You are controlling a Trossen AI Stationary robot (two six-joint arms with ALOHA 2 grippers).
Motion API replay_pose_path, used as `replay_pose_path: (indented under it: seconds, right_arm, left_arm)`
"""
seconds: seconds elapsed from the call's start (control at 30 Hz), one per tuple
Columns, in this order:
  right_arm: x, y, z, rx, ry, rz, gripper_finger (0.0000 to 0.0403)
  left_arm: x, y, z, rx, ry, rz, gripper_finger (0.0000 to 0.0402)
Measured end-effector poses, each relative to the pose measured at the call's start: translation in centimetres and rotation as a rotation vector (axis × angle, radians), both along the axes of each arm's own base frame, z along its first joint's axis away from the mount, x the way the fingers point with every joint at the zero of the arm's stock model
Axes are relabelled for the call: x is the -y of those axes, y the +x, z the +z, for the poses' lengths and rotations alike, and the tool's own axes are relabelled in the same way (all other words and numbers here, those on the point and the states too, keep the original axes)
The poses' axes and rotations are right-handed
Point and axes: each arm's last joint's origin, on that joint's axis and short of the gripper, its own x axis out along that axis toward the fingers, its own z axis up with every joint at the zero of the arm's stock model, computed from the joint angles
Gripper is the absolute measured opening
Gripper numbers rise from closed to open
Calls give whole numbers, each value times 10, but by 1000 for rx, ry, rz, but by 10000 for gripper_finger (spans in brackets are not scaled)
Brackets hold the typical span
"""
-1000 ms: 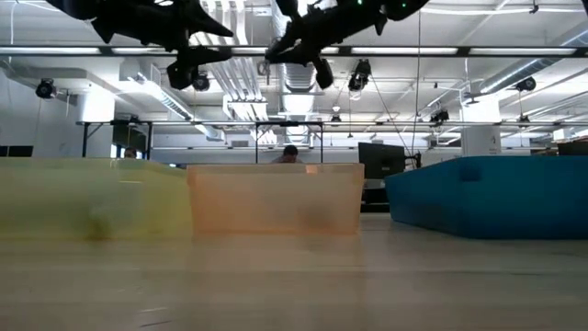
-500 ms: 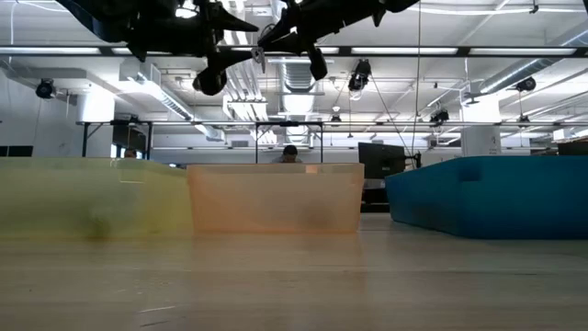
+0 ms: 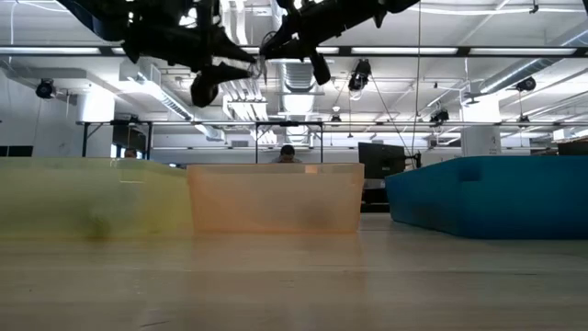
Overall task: Pick and place items into bin
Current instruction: Put the white charger cable into the yellow bin
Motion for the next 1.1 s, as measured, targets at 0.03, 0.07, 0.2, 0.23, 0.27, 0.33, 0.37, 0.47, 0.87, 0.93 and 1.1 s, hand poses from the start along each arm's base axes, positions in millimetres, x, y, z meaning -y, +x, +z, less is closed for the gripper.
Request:
replay_pose_path:
  seconds: [0.03, 0.07, 0.2, 0.23, 0.27, 0.33, 0.37, 0.47, 0.87, 0.93, 1.1]
  right_arm:
    - [0, -1, -1, -10, 8, -5, 13]
    - [0, -1, -2, -22, 18, -9, 13]
    - [2, -3, -5, -57, 29, -14, 13]
    - [2, -3, -5, -61, 29, -14, 13]
    - [2, -3, -5, -61, 29, -14, 13]
    - [2, -3, -5, -61, 29, -14, 13]
    - [2, -3, -5, -61, 27, -15, 13]
    - [3, -4, -5, -70, 10, -21, 13]
    - [3, -4, -6, -78, -1, -32, 13]
    - [2, -4, -6, -78, -1, -31, 13]
    - [2, -4, -6, -75, 10, -34, 13]
  left_arm:
    - [1, -3, 0, -30, 19, 27, 106]
    - [1, -5, 0, -51, 38, 47, 108]
    - [1, -7, 1, -56, 44, 79, 128]
    - [1, -6, 3, -55, 45, 80, 136]
    - [0, -5, 4, -48, 49, 80, 145]
    - [-1, -2, 4, -52, 45, 75, 163]
    - [-1, 1, 3, -58, 36, 68, 173]
    - [-1, 7, 1, -65, 8, 51, 199]
    - [2, 24, -1, -17, 34, 3, 235]
    - [1, 25, -2, -11, 38, 4, 235]
    - [0, 31, -9, -32, 25, -9, 208]
